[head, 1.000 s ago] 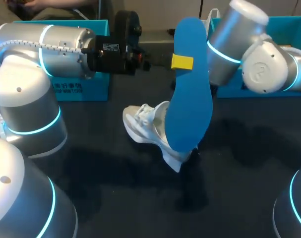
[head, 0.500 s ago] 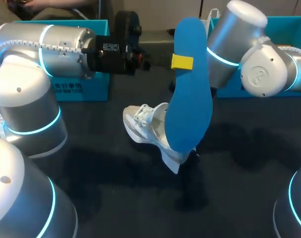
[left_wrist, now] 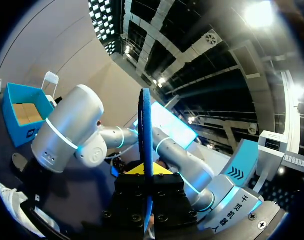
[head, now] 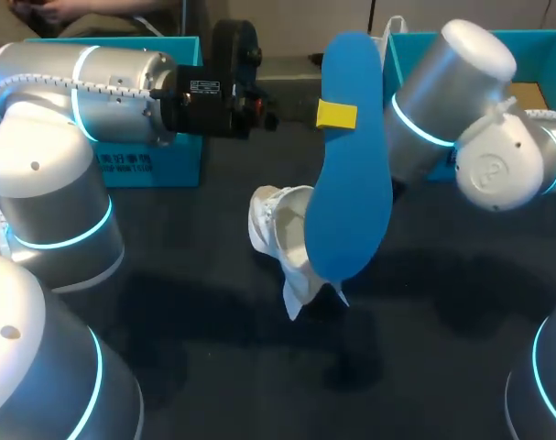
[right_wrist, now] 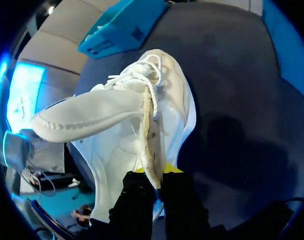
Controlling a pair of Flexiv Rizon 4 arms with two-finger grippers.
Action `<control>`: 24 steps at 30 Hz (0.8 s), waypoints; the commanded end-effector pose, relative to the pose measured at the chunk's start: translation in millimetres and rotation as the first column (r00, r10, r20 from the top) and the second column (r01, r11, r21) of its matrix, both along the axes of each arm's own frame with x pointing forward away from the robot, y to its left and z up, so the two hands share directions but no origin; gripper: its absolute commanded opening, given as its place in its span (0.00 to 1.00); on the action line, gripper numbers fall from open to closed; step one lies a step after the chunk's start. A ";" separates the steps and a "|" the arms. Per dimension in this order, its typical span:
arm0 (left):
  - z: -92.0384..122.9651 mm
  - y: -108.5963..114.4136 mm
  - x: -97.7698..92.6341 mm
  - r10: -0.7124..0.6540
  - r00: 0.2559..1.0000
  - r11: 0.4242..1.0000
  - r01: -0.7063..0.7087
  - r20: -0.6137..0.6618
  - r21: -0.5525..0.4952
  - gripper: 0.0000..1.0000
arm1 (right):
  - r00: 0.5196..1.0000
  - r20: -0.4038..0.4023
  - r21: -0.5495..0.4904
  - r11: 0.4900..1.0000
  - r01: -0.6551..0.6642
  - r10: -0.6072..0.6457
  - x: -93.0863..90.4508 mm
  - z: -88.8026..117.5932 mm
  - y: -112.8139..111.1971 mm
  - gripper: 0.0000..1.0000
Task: Take the shoe out of the shoebox, open the shoe tongue, remove and reinsert the insole, then place the shoe into the shoebox
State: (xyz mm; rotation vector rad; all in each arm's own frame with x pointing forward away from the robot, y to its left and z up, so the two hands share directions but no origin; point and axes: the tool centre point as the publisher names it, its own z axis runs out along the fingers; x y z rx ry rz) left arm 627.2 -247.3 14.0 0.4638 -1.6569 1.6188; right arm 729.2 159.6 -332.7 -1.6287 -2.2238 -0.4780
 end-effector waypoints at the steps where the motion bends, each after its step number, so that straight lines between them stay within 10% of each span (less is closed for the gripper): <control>1: -0.7 -1.0 -0.6 0.001 1.000 1.000 -0.001 0.001 0.000 0.00 | 0.988 0.043 -0.020 0.989 0.147 -0.146 -6.7 3.7 1.8 0.00; 24: -0.7 -1.0 -0.6 0.001 1.000 1.000 -0.001 0.001 0.000 0.00 | 0.948 0.096 -0.008 0.952 0.306 -0.304 2.4 -20.0 13.6 0.00</control>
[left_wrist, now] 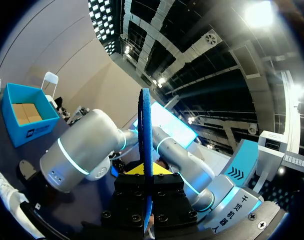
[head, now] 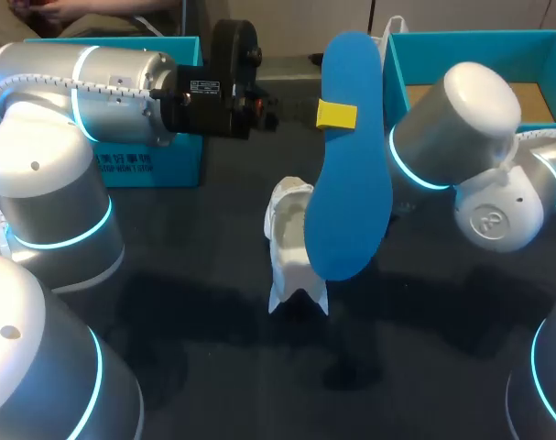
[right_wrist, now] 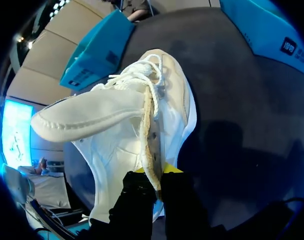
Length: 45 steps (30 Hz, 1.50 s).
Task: Take the shoe out of the shoebox, open the shoe tongue, remove and reinsert the insole, then place the shoe into the shoebox
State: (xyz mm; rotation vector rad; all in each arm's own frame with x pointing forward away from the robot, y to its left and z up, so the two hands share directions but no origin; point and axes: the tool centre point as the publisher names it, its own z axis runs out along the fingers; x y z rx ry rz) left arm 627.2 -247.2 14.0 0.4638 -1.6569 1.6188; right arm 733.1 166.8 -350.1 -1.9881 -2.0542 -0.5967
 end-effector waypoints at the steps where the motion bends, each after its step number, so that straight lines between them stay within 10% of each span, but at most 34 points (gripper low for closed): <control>1: -0.7 -1.0 -0.6 0.001 1.000 1.000 -0.001 0.001 0.000 0.00 | 1.000 0.016 -0.004 1.000 0.020 -0.020 -1.7 -3.6 6.4 0.00; 26: -0.7 -1.0 -0.6 0.001 1.000 1.000 -0.001 0.001 0.000 0.00 | 0.998 -0.033 0.039 0.997 0.062 -0.060 2.9 -33.1 10.9 0.00; 28: -0.7 -1.0 -0.6 0.001 1.000 1.000 -0.001 0.001 0.000 0.00 | 0.997 -0.040 0.057 0.997 0.062 -0.059 2.3 -31.3 12.0 0.47; 29: -0.7 -1.0 -0.6 0.001 1.000 1.000 -0.001 0.001 0.000 0.00 | 0.998 -0.028 0.065 0.996 0.054 -0.053 1.8 -27.9 13.3 1.00; 45: -0.7 -1.0 -0.6 0.001 1.000 1.000 -0.001 0.001 0.000 0.00 | 0.999 -0.026 0.230 0.972 0.049 -0.045 -7.0 27.4 7.7 1.00</control>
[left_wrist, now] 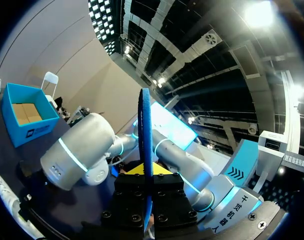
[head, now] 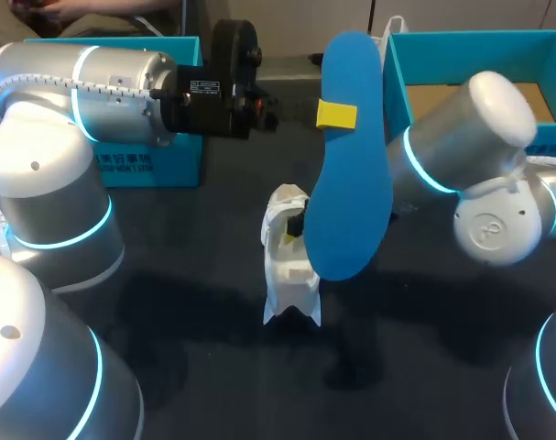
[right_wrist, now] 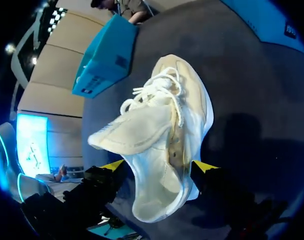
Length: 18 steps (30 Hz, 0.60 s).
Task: Take the shoe out of the shoebox, open the shoe tongue, remove and reinsert the insole, then place the shoe into the shoebox
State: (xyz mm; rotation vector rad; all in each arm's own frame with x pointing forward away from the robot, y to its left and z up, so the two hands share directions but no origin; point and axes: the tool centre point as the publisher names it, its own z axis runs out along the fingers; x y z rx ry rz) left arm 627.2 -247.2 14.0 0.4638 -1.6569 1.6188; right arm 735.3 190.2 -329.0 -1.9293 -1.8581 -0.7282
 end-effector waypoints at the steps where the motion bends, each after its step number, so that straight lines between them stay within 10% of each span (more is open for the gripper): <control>1: -0.7 -1.1 -0.5 0.001 1.000 1.000 -0.001 0.001 0.000 0.00 | 1.000 0.018 0.043 0.999 0.001 -0.002 -9.2 6.2 -15.6 1.00; 18: -0.7 -1.1 -0.5 0.001 1.000 1.000 -0.001 0.001 0.000 0.00 | 0.996 0.087 0.125 0.992 -0.031 0.021 -11.0 26.3 -29.7 1.00</control>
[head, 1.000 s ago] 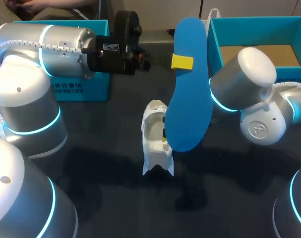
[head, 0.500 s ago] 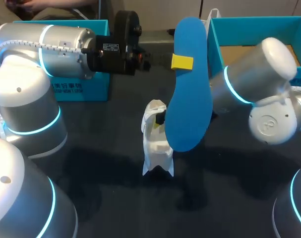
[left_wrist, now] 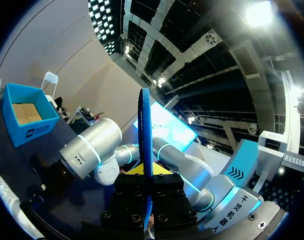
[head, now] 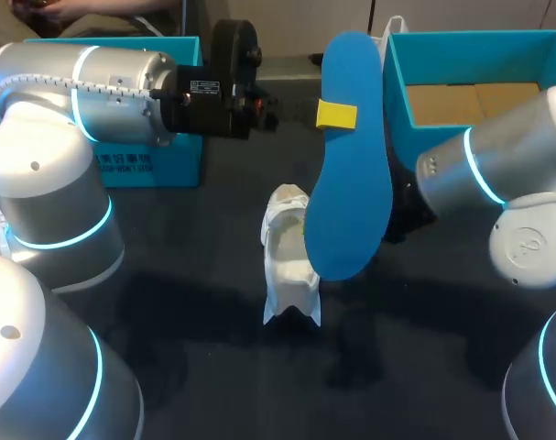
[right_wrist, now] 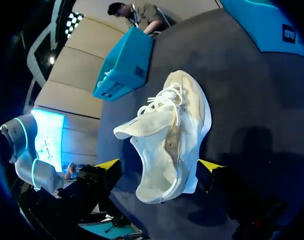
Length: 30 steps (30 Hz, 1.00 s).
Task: Take the shoe out of the shoebox, open the shoe tongue, remove and reinsert the insole, then place the shoe into the shoebox
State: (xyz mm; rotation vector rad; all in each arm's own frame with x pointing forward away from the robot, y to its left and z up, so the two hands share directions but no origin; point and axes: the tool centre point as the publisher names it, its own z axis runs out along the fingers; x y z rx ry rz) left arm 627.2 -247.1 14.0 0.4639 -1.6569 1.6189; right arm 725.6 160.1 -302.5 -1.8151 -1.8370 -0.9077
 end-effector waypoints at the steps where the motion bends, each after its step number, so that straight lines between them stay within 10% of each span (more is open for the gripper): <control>1: -0.7 -1.1 -0.5 0.001 1.000 1.000 -0.001 0.001 0.000 0.00 | 1.000 0.001 0.000 1.000 0.003 -0.003 -1.3 -0.2 0.4 1.00; 12: -0.7 -1.1 -0.5 0.001 1.000 1.000 -0.001 0.001 0.000 0.00 | 1.000 0.001 0.000 1.000 0.003 -0.003 -1.3 -0.2 0.4 1.00; 30: -0.7 -1.1 -0.5 0.001 1.000 1.000 -0.001 0.001 0.000 0.00 | 0.990 0.129 0.398 0.917 0.007 -0.063 -6.7 71.0 -22.4 1.00</control>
